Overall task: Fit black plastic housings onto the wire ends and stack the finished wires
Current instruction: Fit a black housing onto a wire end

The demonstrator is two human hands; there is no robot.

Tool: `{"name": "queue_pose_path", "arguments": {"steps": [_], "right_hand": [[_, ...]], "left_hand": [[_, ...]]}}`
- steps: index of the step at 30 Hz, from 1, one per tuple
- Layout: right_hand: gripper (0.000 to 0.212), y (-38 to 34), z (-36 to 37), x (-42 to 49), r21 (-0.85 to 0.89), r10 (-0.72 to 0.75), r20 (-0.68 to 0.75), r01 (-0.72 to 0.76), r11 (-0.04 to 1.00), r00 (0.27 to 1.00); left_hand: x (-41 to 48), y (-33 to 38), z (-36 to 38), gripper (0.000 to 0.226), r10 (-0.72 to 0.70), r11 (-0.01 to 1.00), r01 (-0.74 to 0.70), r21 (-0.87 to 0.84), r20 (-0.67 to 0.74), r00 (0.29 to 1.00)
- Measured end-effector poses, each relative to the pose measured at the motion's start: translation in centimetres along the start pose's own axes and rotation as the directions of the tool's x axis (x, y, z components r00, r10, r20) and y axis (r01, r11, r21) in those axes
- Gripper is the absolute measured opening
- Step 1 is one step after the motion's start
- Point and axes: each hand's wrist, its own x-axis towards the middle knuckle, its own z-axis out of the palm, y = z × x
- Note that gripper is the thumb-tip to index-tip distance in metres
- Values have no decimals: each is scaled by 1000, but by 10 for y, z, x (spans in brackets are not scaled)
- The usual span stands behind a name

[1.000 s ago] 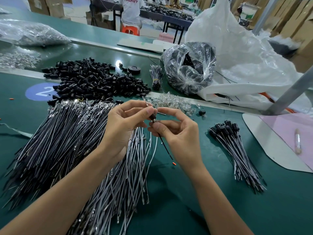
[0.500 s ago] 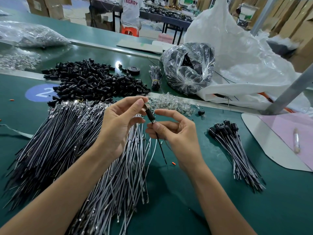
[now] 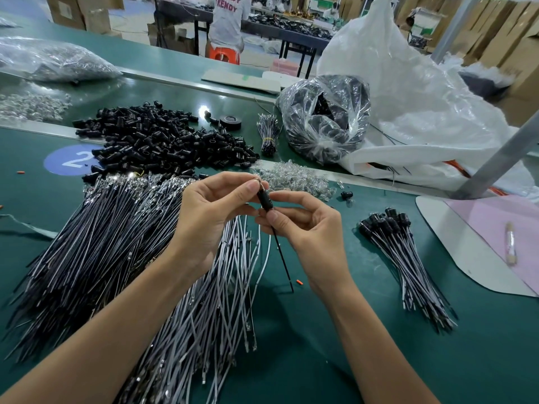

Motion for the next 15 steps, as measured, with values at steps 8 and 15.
{"name": "queue_pose_path", "arguments": {"steps": [8,15], "right_hand": [[20,1,1,0,-48,-40,-22,39,998,999],[27,0,2,0,-40,-77,-59,75,996,995]], "left_hand": [[0,2,-1,15,7,1000,-7,6,-12,1000],[0,0,1,11,-13,998,10,-66,-51,999]]}}
